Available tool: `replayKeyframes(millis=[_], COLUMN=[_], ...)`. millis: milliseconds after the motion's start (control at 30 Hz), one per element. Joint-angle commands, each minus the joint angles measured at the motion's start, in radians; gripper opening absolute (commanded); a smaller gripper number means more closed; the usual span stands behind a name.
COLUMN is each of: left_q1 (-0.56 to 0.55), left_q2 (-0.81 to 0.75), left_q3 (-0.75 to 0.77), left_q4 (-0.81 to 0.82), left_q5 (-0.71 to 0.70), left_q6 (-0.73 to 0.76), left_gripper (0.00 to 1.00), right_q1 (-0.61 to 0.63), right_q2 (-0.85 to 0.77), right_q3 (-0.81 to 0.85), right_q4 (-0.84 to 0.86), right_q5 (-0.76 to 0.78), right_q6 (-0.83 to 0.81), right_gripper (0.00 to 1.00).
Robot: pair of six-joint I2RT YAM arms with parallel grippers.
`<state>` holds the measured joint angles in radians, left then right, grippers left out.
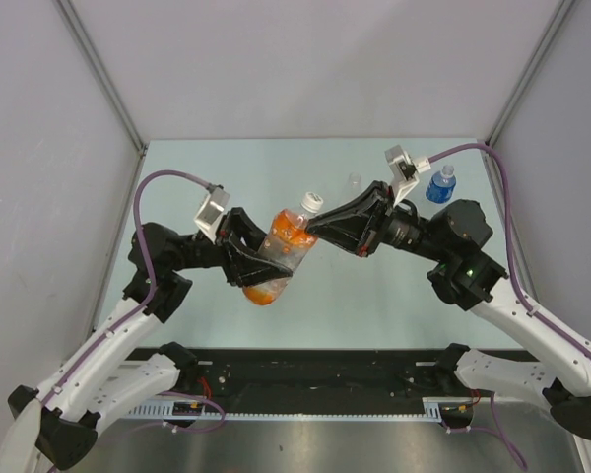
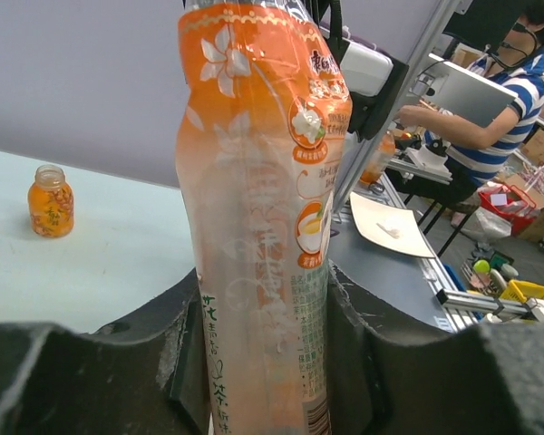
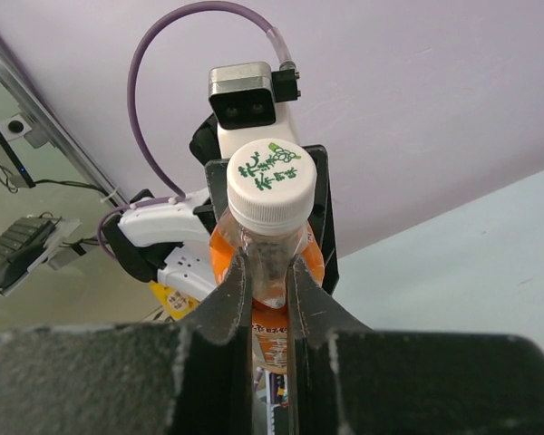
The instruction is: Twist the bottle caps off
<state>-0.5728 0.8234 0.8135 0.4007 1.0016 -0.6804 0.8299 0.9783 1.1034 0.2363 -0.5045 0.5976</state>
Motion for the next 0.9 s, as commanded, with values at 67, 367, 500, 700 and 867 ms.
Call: replayKeyframes(millis=[67, 367, 500, 700, 867], left_q1=[-0.012, -0.010, -0.022, -0.150, -0.316], left_q2=[-0.013, -0.046, -0.061, -0.087, -0.102], left_q3=[0.038, 0.133, 0.122, 0.088, 0.053], left_q4=[-0.078, -0.450, -0.534, -0.579, -0.565], left_q5=[0.009, -0.228, -0.424, -0.819, -1.130], left_q6=[0.119, 0.399, 0.459, 0.554, 0.665], left_gripper=[0.33, 0.19, 0.00, 0.00, 0.00], right_q1=[0.025, 0.020, 0.023, 0.075, 0.165], right_q2=[-0.029, -0.148, -0.174, -0.153, -0.103], right_q3=[0.006, 0.041, 0.041, 0.049, 0.088], right_q4=[0.015, -0.222, -0.298, -0.322, -0.357], right_q5=[0.050, 0.333, 0.480, 0.651, 0.809], right_q6=[-0.016, -0.123, -0.110, -0.082, -0.097], right_gripper=[0.47, 0.76, 0.76, 0.74, 0.74])
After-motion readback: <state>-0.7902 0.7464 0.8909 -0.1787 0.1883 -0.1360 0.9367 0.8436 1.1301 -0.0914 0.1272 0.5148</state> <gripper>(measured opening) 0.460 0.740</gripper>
